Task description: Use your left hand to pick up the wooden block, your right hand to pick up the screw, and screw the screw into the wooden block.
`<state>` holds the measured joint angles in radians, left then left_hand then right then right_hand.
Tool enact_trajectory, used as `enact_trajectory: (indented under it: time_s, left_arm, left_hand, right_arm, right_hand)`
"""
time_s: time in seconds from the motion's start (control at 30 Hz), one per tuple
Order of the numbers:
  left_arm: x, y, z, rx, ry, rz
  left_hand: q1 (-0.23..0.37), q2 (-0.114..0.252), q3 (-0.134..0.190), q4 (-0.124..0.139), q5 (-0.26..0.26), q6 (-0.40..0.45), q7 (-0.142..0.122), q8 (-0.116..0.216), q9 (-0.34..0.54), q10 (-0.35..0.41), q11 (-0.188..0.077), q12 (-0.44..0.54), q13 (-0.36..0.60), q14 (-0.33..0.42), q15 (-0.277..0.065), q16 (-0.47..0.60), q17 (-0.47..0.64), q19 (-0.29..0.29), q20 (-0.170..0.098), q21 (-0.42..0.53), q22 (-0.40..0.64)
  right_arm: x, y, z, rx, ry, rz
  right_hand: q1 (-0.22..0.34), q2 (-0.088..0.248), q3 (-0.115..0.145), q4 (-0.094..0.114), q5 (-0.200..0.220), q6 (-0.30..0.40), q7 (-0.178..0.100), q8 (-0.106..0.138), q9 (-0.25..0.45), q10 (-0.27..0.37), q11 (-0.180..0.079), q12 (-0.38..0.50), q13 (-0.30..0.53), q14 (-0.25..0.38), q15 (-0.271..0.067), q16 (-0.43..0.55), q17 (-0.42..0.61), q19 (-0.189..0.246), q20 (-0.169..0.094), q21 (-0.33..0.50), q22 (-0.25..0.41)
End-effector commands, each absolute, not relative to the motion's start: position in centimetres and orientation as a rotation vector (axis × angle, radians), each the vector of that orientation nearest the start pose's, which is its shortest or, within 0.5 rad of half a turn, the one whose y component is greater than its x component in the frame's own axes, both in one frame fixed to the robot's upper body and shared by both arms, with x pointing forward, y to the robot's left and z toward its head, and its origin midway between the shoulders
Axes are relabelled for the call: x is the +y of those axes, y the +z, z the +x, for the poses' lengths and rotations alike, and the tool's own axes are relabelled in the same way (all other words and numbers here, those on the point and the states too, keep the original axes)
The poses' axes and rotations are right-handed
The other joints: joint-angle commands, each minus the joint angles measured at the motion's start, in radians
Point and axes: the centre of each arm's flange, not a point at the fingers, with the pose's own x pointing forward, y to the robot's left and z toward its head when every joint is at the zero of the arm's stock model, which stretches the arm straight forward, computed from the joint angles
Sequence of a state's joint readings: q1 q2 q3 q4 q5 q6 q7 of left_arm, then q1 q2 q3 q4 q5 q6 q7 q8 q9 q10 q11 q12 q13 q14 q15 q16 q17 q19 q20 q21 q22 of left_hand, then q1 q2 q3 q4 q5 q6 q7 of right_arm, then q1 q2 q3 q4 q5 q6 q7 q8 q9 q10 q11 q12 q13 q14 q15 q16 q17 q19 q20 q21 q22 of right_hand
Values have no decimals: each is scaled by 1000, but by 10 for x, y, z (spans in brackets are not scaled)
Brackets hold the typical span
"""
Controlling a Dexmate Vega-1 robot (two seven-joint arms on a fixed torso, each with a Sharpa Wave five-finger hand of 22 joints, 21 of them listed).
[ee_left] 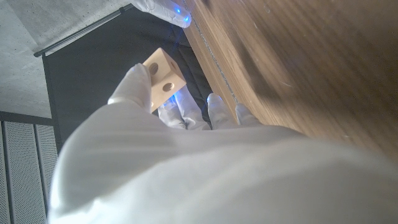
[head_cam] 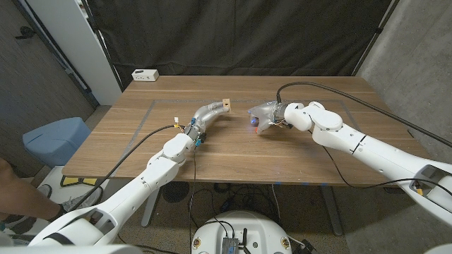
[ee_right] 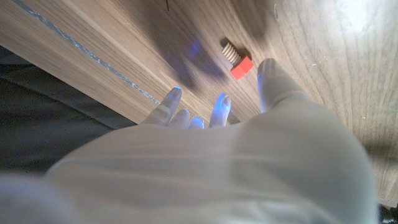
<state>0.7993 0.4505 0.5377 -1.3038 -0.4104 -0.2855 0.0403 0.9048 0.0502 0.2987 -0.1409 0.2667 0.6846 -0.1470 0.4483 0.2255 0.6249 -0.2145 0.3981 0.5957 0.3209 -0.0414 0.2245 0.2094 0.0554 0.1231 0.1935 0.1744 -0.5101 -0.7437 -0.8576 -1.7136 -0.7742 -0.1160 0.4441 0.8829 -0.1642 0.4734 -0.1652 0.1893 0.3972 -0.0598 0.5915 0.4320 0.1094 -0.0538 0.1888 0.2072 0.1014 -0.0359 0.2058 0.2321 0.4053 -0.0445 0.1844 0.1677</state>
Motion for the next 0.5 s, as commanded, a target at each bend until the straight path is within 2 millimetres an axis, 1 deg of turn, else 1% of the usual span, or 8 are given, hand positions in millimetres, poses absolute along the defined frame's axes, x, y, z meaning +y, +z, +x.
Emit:
enact_trajectory:
  time_s: [0.03,0.37,0.43,0.5]
  left_arm:
    - [192,-48,655,-581,-301,189]
    - [194,-49,656,-582,-300,186]
    - [194,-49,656,-579,-298,186]
    - [194,-49,657,-579,-300,185]
  left_hand:
    - [1,6,9,0,4,12,1,6,3,10,3,-6,6,4,-64,0,0,-3,2,3,3]
    - [0,6,10,-2,5,13,2,7,3,13,3,-8,8,5,-65,0,0,-3,1,3,3]
    - [0,7,10,-2,5,13,2,6,3,13,3,-8,8,5,-65,0,0,-3,2,3,3]
    - [-2,7,10,-1,5,12,2,6,3,12,3,-9,9,4,-64,0,1,-3,2,3,3]
  right_arm:
    - [-145,12,625,-482,309,-1875]
    - [-145,9,628,-489,302,-1879]
    - [-145,8,629,-492,299,-1876]
    - [-144,8,629,-495,297,-1876]
  right_hand:
    - [5,-3,1,-3,-1,16,0,10,-3,17,-1,7,1,9,-19,2,-1,9,-26,7,2]
    - [16,2,7,-5,-1,38,3,20,-7,32,-4,12,1,21,-28,6,-3,17,-30,9,2]
    - [20,4,8,-6,-1,51,7,26,-8,36,-3,14,1,23,-28,6,-3,20,-30,10,2]
    - [22,5,9,-6,-1,57,5,30,-8,43,-5,16,1,27,-31,8,-3,23,-30,11,2]
